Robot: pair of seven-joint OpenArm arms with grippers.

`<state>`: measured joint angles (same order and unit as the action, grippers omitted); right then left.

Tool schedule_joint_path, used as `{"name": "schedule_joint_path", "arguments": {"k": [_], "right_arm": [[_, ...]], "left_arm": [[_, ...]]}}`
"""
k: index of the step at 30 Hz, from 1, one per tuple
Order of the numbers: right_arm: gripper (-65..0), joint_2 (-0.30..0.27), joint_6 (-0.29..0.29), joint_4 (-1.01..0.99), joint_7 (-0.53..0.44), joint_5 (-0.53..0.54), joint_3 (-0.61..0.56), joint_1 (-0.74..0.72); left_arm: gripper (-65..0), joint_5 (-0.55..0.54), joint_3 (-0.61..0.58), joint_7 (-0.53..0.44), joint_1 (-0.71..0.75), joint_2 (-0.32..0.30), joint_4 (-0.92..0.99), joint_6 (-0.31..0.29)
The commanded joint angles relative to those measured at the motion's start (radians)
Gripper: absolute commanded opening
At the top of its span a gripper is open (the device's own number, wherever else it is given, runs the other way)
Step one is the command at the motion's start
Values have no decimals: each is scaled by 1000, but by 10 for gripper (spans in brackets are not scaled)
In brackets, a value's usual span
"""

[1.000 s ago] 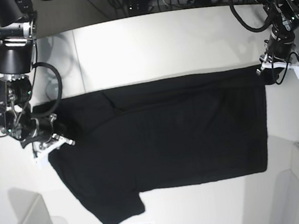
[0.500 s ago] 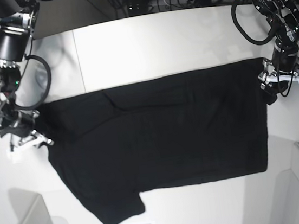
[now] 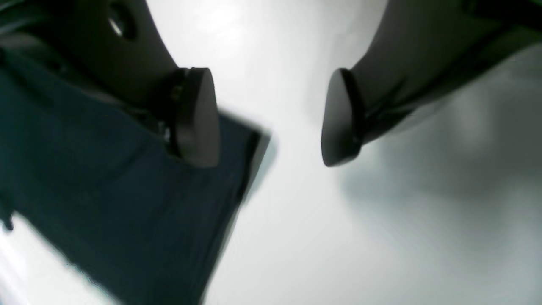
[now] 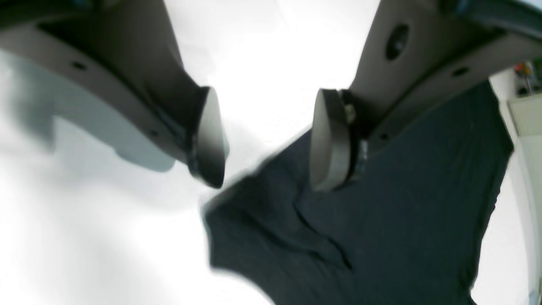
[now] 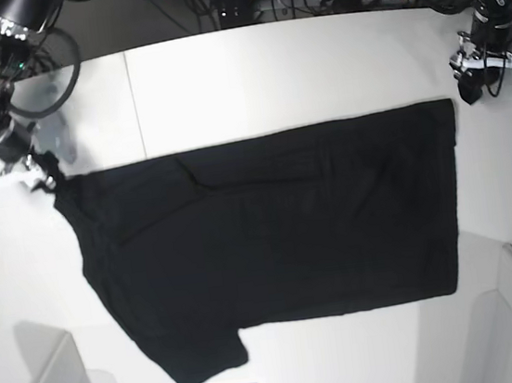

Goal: Fold the T-shirt properly
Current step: 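Pull the shoulders further toward the robot and release both grippers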

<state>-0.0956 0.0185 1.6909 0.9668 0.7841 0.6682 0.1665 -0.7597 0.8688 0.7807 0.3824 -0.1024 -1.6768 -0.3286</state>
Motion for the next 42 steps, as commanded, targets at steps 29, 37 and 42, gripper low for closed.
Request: {"name": "schedule_joint_path", "arguments": {"k": [29, 37, 42], "right_arm": [[-315, -8, -62, -346, -115, 8, 28, -161], [-315, -56, -68, -406, -148, 8, -94, -169], [-317, -56, -68, -406, -150, 8, -92, -169]], "left_arm": [[-283, -21, -136, -54, -199, -21, 287, -65], [-286, -21, -145, -54, -202, -21, 287, -65], [-393, -21, -145, -54, -202, -21, 287, -65]]}}
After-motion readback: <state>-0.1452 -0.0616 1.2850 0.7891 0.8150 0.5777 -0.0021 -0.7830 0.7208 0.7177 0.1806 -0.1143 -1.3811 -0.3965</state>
